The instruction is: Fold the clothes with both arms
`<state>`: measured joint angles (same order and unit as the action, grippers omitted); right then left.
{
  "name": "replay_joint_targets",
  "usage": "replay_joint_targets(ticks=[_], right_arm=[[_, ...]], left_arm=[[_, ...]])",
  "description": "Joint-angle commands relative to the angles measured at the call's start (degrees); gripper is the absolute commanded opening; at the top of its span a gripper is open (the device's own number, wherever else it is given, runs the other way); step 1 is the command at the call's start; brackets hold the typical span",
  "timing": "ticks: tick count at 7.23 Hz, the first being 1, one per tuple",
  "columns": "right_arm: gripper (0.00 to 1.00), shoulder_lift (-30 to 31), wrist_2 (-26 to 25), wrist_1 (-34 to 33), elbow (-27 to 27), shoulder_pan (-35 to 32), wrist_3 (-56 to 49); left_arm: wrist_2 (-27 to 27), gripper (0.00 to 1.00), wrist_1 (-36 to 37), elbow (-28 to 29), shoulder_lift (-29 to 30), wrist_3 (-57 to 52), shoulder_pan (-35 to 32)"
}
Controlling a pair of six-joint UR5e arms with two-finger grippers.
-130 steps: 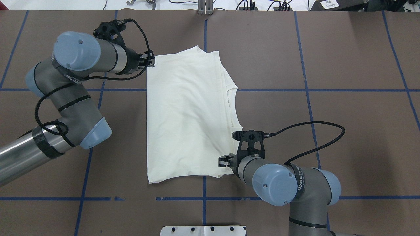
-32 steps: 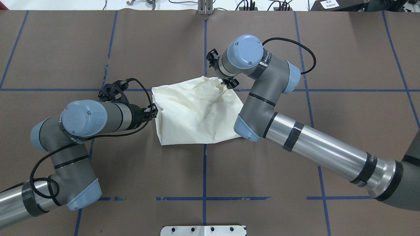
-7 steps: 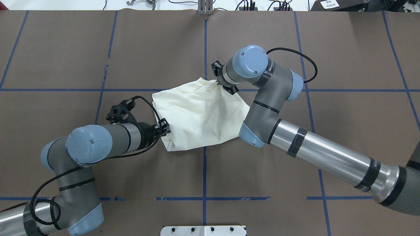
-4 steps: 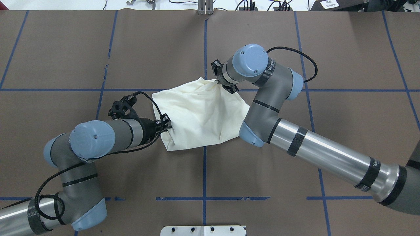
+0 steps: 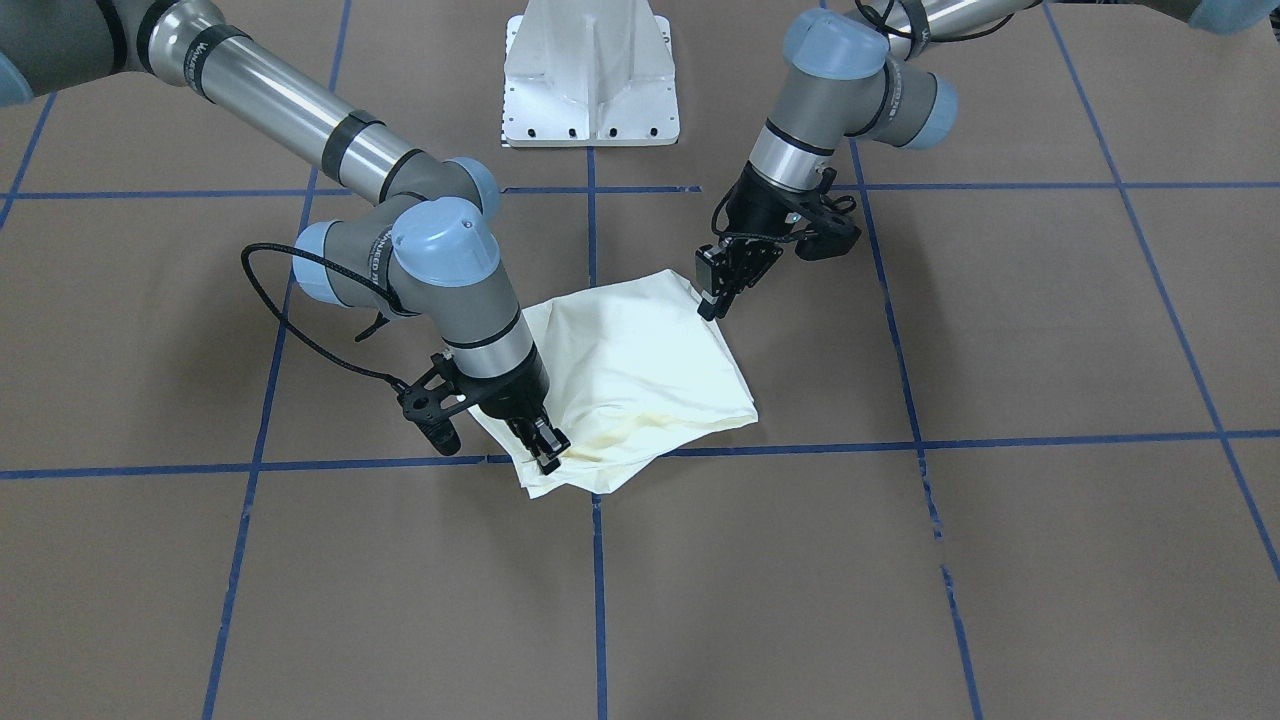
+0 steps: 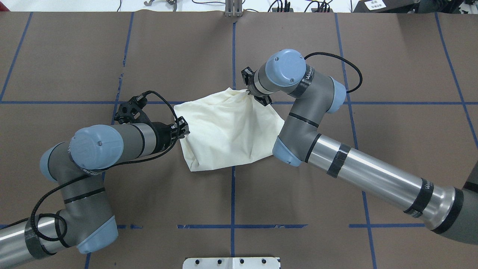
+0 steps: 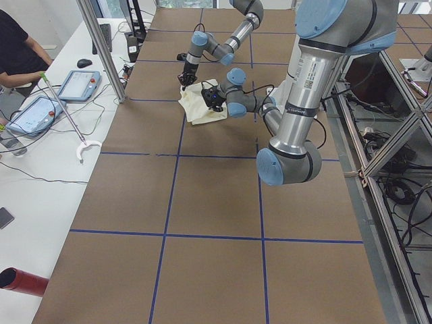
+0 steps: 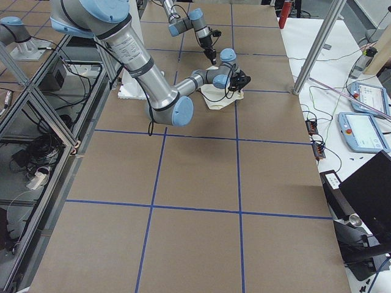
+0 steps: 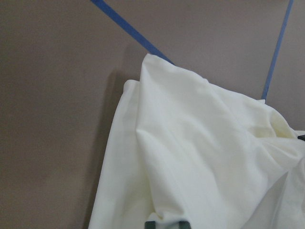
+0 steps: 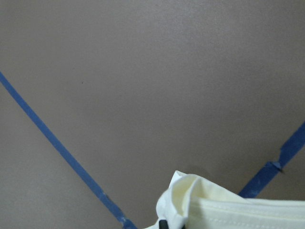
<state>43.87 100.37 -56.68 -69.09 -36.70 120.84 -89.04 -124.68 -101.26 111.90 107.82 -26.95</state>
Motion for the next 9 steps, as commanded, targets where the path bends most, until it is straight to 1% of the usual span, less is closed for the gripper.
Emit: replay_joint_targets(ticks=[1,2,4,5,6,7,9], right_arm=[[0.0,-0.1,0.0,0.0,0.0,0.0,0.2],[0.0,-0.1,0.0,0.0,0.0,0.0,0.2],[0.0,-0.2,0.0,0.0,-0.1,0.0,0.2],[0.0,-0.2,0.0,0.0,-0.1,0.0,0.2],[0.0,-0.2,0.0,0.1,-0.1,0.0,0.2],[0.0,-0.2,0.0,0.1,-0.1,-0.1,0.2],[0.0,-0.2,0.0,0.1,-0.1,-0.1,0.2]], left_arm=[[-0.2,0.57,1.1,1.9,0.6,-0.4,0.1],[-0.4,0.67,1.1,1.8,0.9,-0.6,0.0],[-0.5,0.68,0.3,1.9,1.6,-0.4,0.1],[-0.5,0.66,0.2,1.9,1.7,-0.2,0.3],[-0.5,0.62,0.2,2.0,1.8,-0.2,0.8],[-0.5,0.48,0.2,2.0,1.8,0.0,1.6],[-0.4,0.01,0.2,3.3,1.8,0.2,2.4]])
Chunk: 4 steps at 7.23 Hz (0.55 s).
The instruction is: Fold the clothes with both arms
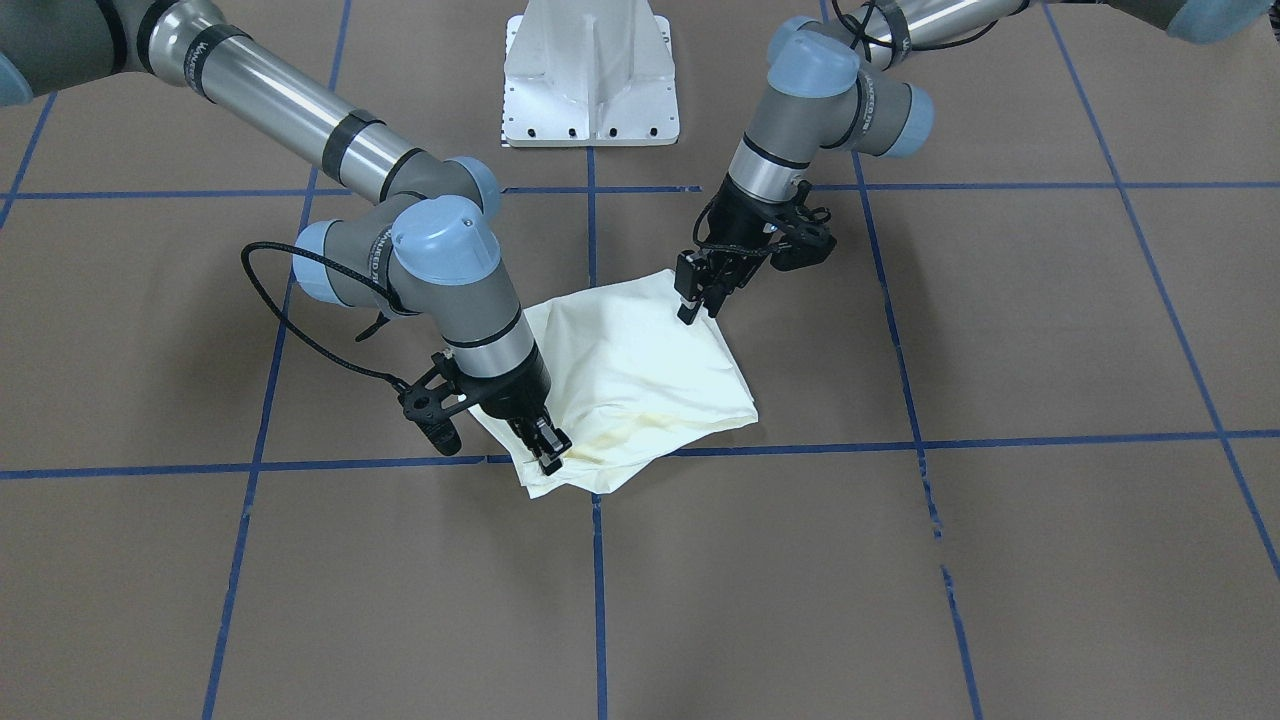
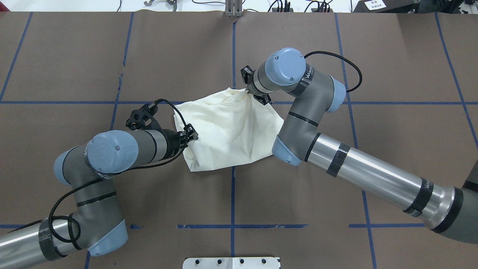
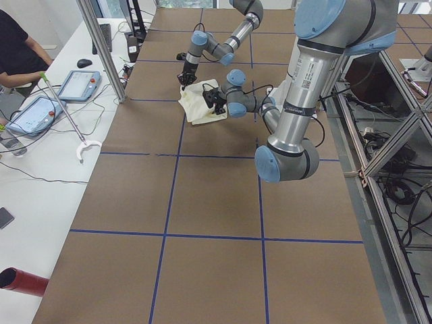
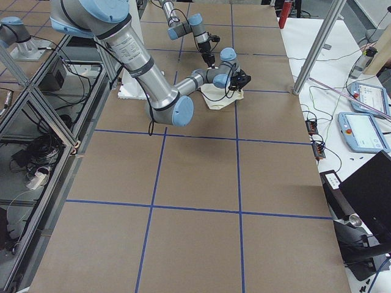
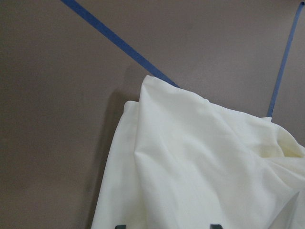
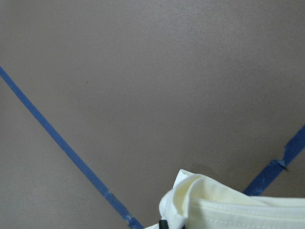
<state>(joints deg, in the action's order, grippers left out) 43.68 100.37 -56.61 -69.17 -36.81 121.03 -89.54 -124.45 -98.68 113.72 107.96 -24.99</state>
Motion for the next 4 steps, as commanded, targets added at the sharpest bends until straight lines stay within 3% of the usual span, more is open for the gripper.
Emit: replay_joint_targets(ticks=[1,4], right_arm=[[0.0,0.0,0.0,0.0,0.1,0.0,0.0],[0.0,0.1,0.0,-0.1,0.5,-0.5,-0.3]], left_arm=[[0.0,0.0,-0.1,0.9,0.2,-0.2,0.6],[0.0,0.0,-0.1,1.2,-0.2,-0.3,2.1]])
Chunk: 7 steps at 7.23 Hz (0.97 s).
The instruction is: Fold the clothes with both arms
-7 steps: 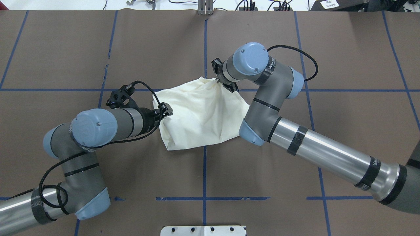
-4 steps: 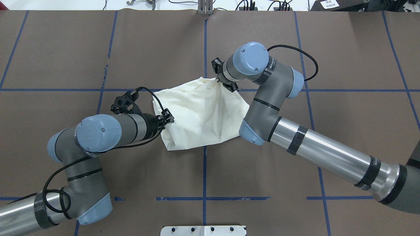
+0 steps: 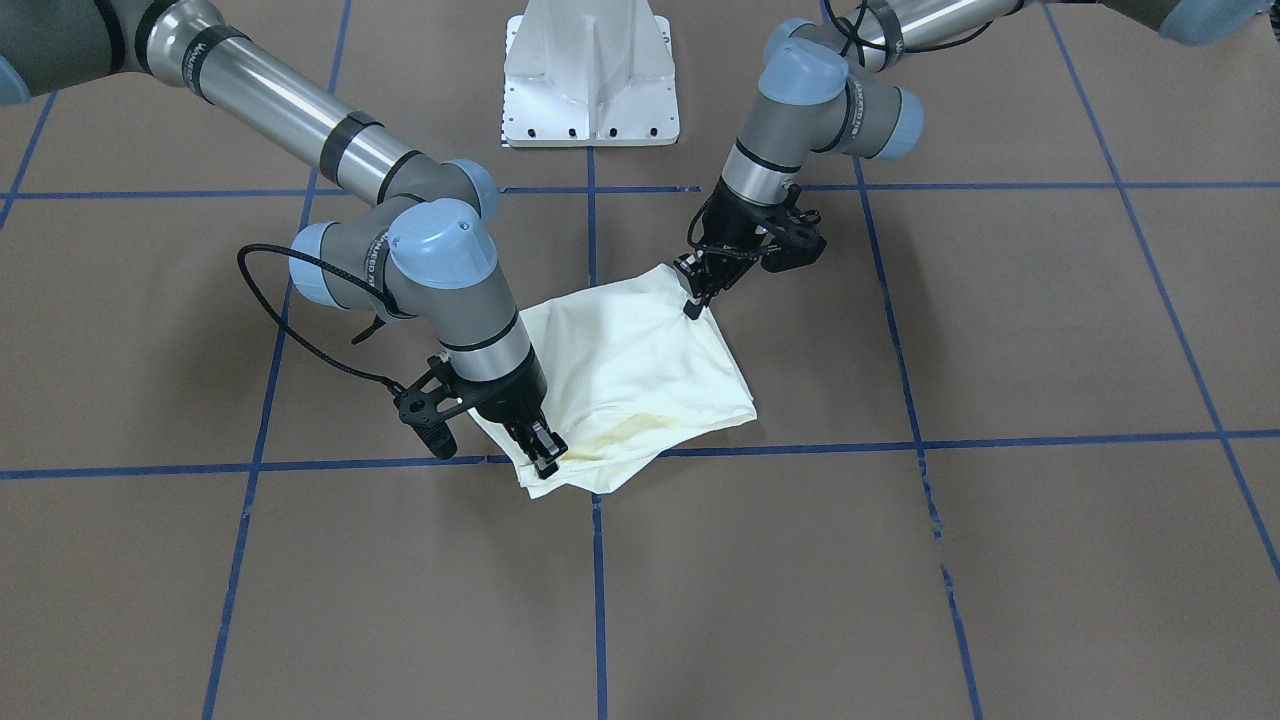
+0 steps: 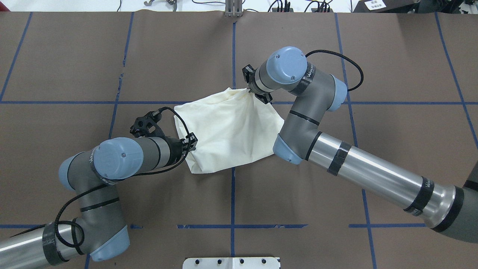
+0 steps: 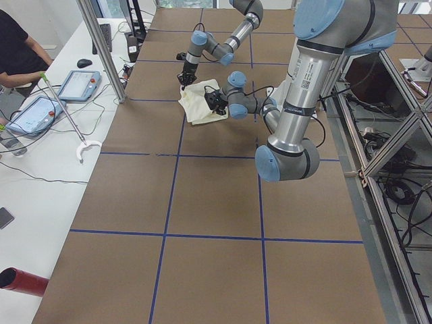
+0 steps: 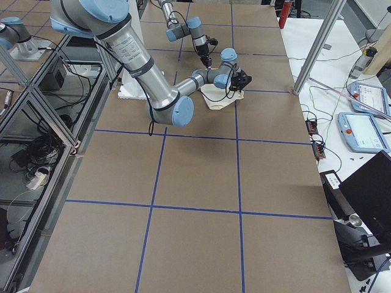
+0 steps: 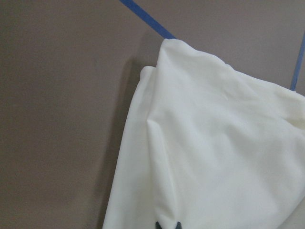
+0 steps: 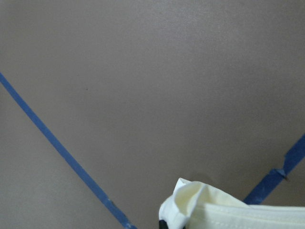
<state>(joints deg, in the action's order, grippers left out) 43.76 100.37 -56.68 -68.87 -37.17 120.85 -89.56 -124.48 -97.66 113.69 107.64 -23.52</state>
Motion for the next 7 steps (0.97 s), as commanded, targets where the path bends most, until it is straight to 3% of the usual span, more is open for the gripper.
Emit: replay_joint_targets(ticks=[1,5,6,7], right_arm=[[0.0,-0.1,0.0,0.0,0.5,0.0,-0.1],[0.0,-2.2,-0.1,0.0,3.5,0.1,-0.1],[0.25,-2.3,0.0,0.0,3.7,0.1,-0.2],[0.77,-2.2,0.0,0.0,3.7,0.0,-0.7]], left_arm=[[0.0,0.0,-0.1,1.1,0.2,0.2,0.9],[0.0,0.0,-0.1,1.5,0.1,0.3,0.9],[0.0,0.0,-1.3,1.4,-0.2,0.2,0.9],[-0.2,0.24,-1.6,0.9,-0.7,-0.1,0.9]])
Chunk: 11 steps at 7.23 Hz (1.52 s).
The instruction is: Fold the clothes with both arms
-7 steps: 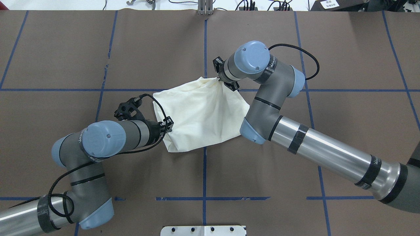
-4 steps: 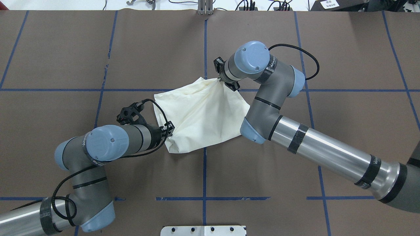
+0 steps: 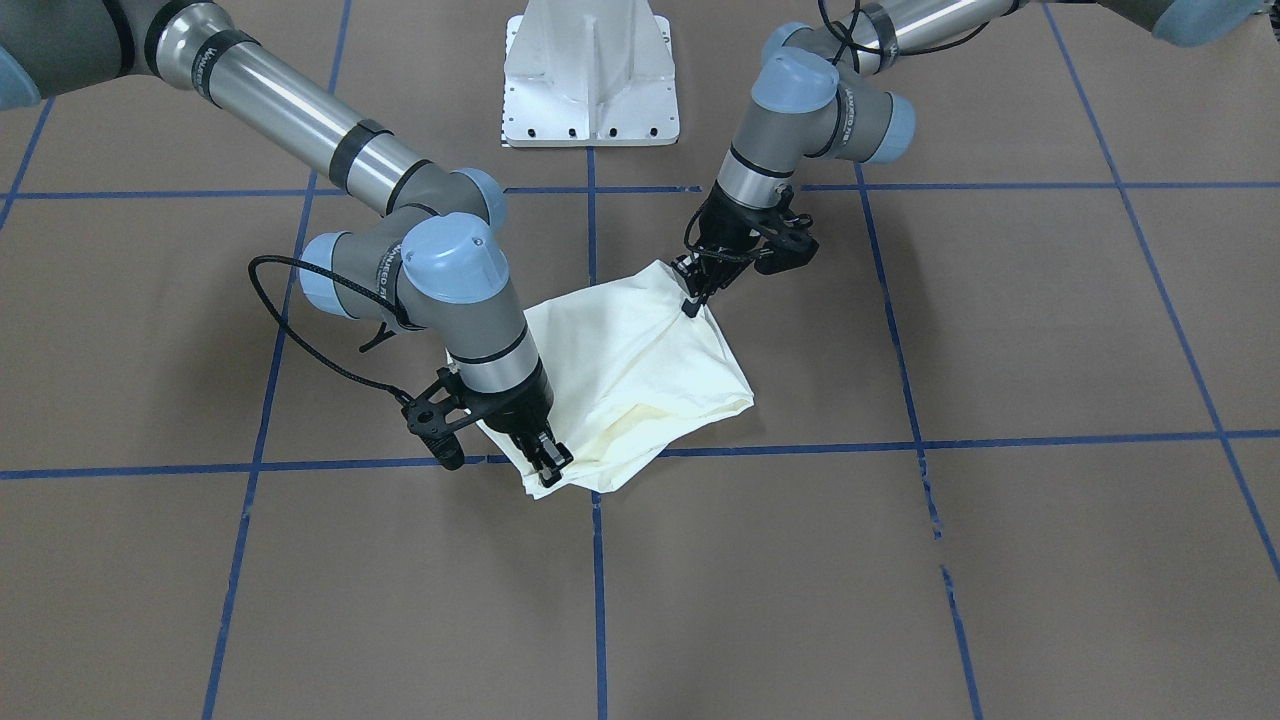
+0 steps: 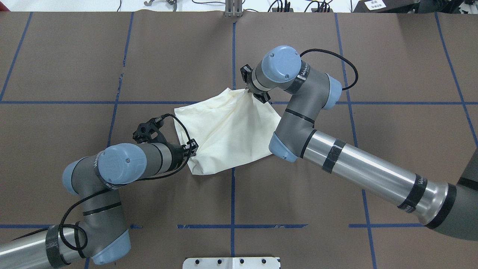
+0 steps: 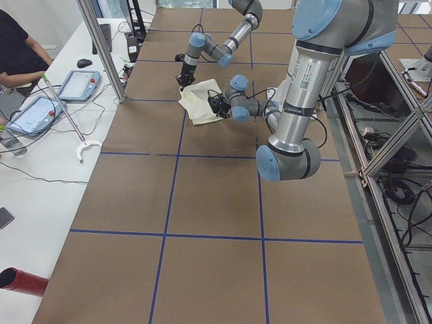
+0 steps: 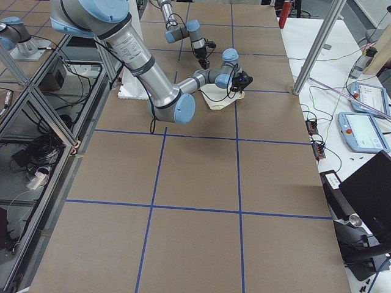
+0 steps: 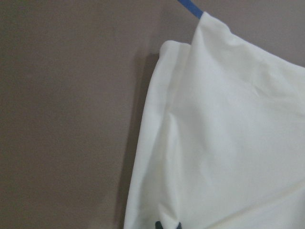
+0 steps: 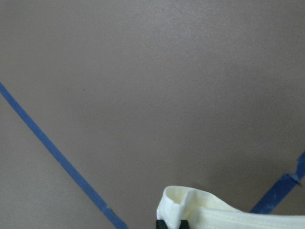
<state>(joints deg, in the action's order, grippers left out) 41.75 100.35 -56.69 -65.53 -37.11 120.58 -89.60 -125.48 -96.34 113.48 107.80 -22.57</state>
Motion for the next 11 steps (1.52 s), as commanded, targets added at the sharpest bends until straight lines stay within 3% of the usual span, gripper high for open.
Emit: replay_joint_targets(ticks=[1,2,3,4,5,7,9,11], right_arm=[[1.0,-0.2,0.2,0.0,0.1,-0.9,-0.9],[1.0,-0.1,1.9,-0.1,-1.4,-2.2,-2.4],[1.0,0.0,4.7,-0.4,-2.5,-3.2,-2.5],[1.0,1.2,5.4,-0.5,-4.2,-3.2,-2.6],[1.0,4.0,6.3,-0.4,-7.1,-3.3,-3.2],[1.0,8.0,13.0,-0.4,-11.1,-7.1,-7.4],[1.0,11.1,14.3,-0.4,-12.9,-8.6,-11.1],[1.0,11.3,14.2,-0.4,-13.0,-8.7,-11.9]], left_arm=[[-0.7,0.66,-0.6,-1.1,-0.5,-0.8,-0.2],[-3.2,0.66,-0.4,-4.1,-1.5,-0.9,-2.1],[-5.5,0.55,0.1,-7.0,-1.9,-0.9,-5.6],[-5.8,0.17,0.2,-6.7,-1.0,-0.8,-6.6],[-5.3,0.0,0.2,-5.7,-0.6,-1.2,-6.9],[-5.1,0.0,0.2,5.7,10.3,-2.2,-6.6],[-5.2,0.0,0.0,12.4,15.6,-7.3,-6.3],[-4.2,0.0,-0.7,17.3,17.2,-10.6,-6.6]])
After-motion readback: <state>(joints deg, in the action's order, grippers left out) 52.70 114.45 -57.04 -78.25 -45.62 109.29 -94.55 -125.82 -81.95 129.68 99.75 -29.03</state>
